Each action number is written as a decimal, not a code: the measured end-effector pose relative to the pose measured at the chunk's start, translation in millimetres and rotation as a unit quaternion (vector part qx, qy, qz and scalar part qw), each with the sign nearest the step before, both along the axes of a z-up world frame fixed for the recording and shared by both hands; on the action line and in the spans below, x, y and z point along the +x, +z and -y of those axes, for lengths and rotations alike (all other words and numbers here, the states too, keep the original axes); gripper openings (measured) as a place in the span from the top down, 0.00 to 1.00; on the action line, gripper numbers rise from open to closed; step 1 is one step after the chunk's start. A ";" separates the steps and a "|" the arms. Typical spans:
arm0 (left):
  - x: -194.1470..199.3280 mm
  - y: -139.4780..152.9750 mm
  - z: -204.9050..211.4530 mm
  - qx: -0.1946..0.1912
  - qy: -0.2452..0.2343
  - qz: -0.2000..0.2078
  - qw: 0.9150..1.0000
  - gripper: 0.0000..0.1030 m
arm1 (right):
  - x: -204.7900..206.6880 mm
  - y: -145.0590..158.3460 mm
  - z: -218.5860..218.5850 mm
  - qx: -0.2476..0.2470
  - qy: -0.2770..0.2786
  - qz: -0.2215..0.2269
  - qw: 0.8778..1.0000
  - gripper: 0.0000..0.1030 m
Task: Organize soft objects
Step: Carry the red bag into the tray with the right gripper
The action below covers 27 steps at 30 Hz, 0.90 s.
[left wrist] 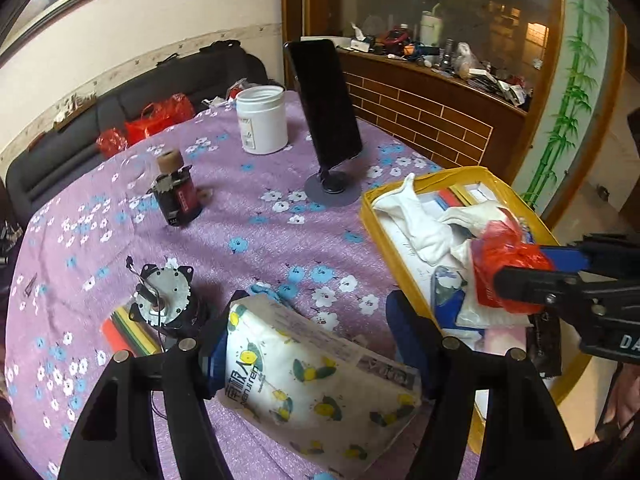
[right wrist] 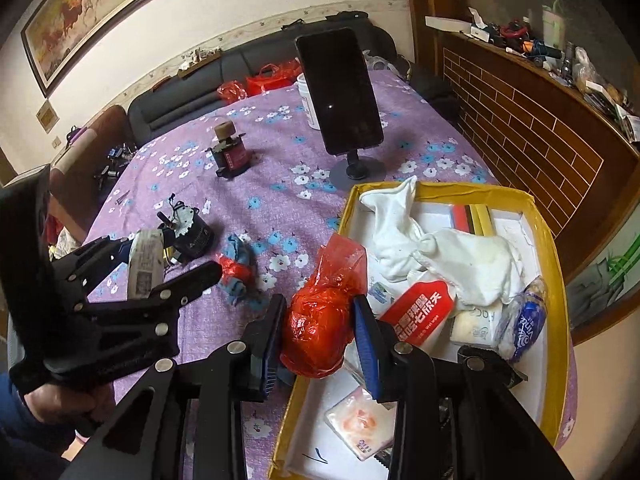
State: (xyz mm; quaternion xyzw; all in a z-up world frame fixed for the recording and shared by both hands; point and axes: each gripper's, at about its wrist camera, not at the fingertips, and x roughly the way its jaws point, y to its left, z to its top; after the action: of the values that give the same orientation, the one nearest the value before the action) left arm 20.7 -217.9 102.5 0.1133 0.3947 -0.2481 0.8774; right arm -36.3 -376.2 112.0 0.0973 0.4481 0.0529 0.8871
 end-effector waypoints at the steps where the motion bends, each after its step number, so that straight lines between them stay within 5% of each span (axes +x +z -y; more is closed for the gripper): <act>1: -1.5 1.4 0.9 0.001 -0.002 0.001 1.000 0.33 | -0.6 0.5 -0.2 0.000 0.000 0.002 1.000 0.65; 12: -40.1 7.7 54.9 0.030 -0.080 0.022 0.996 0.33 | -18.0 -9.5 30.3 0.007 -0.042 -0.009 0.999 0.65; 27: -86.0 -26.1 144.8 0.059 -0.213 0.023 0.975 0.33 | -40.2 -39.1 100.0 -0.027 -0.130 -0.056 0.990 0.65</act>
State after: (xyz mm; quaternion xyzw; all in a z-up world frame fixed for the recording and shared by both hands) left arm -65.3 -362.7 76.3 0.2517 0.3550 -0.4033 0.8050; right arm -76.5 -476.2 72.9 0.1332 0.4820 -0.0809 0.8622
